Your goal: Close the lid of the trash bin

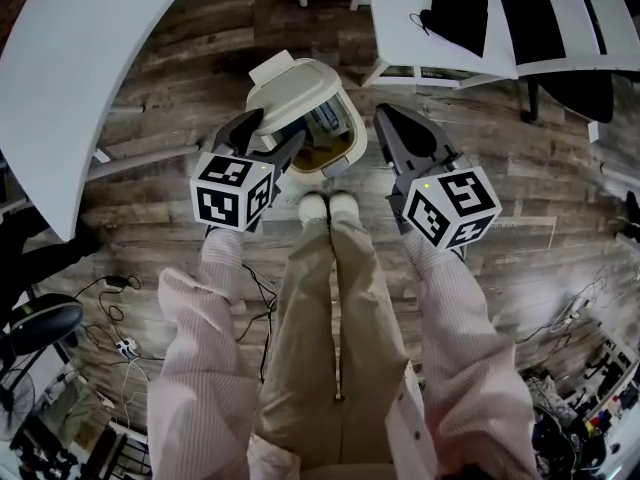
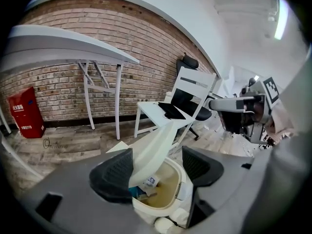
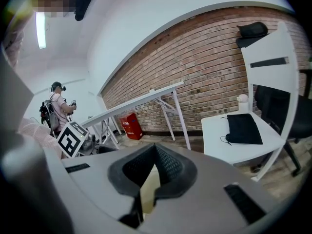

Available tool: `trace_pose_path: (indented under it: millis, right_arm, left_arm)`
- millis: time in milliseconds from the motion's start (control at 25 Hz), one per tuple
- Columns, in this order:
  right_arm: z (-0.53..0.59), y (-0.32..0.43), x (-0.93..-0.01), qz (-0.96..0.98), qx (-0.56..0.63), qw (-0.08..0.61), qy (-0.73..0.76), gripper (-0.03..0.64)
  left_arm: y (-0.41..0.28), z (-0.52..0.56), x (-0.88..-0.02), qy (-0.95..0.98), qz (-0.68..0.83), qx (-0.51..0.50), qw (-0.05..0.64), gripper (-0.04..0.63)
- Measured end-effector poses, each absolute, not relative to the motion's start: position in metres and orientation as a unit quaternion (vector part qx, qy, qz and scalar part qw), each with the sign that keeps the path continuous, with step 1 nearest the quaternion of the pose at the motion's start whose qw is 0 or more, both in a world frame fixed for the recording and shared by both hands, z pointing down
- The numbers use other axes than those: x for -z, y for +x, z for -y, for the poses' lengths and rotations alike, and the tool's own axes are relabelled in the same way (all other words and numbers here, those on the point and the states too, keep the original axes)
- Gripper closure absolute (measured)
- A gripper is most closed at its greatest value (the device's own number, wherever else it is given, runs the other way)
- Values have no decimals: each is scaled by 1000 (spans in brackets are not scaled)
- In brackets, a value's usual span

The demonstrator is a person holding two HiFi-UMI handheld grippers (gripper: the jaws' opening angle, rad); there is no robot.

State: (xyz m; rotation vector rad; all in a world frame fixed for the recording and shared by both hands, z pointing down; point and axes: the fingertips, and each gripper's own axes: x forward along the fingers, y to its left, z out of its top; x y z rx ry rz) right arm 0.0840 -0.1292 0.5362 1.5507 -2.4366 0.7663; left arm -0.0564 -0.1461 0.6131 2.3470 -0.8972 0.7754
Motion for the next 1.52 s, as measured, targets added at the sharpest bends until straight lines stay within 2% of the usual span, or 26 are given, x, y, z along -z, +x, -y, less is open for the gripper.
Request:
trace_pose_path:
  millis: [840, 1120, 1400, 1520]
  right_arm:
    - [123, 96, -571, 811, -282, 84, 506, 614]
    - [117, 96, -583, 813, -285, 90, 499, 614]
    - [111, 97, -597, 814, -289, 93, 496, 614]
    - [111, 98, -602, 814, -287, 90, 497, 614]
  left_arm:
    - [-29, 99, -665, 849, 291, -297, 326, 301]
    - [-30, 93, -683, 838, 302, -293, 347, 362]
    - [-39, 93, -704, 822, 336, -314, 335, 515]
    - [-40, 91, -714, 820, 339, -322, 330, 545]
